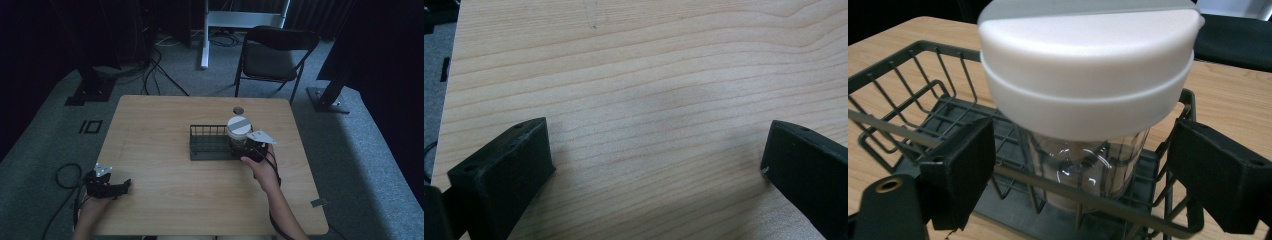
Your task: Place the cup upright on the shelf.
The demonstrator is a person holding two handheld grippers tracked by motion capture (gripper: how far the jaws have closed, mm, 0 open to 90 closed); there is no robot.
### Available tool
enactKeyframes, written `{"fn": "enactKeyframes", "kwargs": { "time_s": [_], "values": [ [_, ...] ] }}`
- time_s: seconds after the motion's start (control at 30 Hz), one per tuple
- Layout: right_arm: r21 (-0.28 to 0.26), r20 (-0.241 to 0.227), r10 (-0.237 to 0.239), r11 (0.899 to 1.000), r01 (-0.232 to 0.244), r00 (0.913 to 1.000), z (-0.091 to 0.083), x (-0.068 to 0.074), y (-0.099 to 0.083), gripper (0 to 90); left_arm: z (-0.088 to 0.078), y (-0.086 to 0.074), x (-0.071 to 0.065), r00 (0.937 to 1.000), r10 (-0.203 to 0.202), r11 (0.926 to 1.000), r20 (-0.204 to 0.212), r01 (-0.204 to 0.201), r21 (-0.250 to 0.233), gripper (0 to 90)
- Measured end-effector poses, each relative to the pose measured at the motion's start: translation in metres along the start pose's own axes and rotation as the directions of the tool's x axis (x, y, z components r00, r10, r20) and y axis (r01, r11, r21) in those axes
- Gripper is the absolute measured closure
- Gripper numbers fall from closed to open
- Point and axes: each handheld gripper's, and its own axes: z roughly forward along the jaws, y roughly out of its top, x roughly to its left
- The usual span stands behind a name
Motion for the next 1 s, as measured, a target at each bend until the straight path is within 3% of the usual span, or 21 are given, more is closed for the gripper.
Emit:
{"fn": "enactKeyframes", "kwargs": {
  "time_s": [0.6, 1.0],
  "values": [
    [-0.064, -0.003, -0.014, 0.998, 0.014, 0.9999, -0.030, -0.005, -0.004, 12.1, 0.000, 0.000, 0.000, 1.0000, 0.000, 1.0000, 0.000, 0.000, 0.000, 0.1],
    [-0.045, -0.022, -0.031, 0.999, 0.030, 0.9993, -0.044, -0.018, -0.026, 12.2, 0.000, 0.000, 0.000, 1.0000, 0.000, 1.0000, 0.000, 0.000, 0.000, 0.2]
  ]
}}
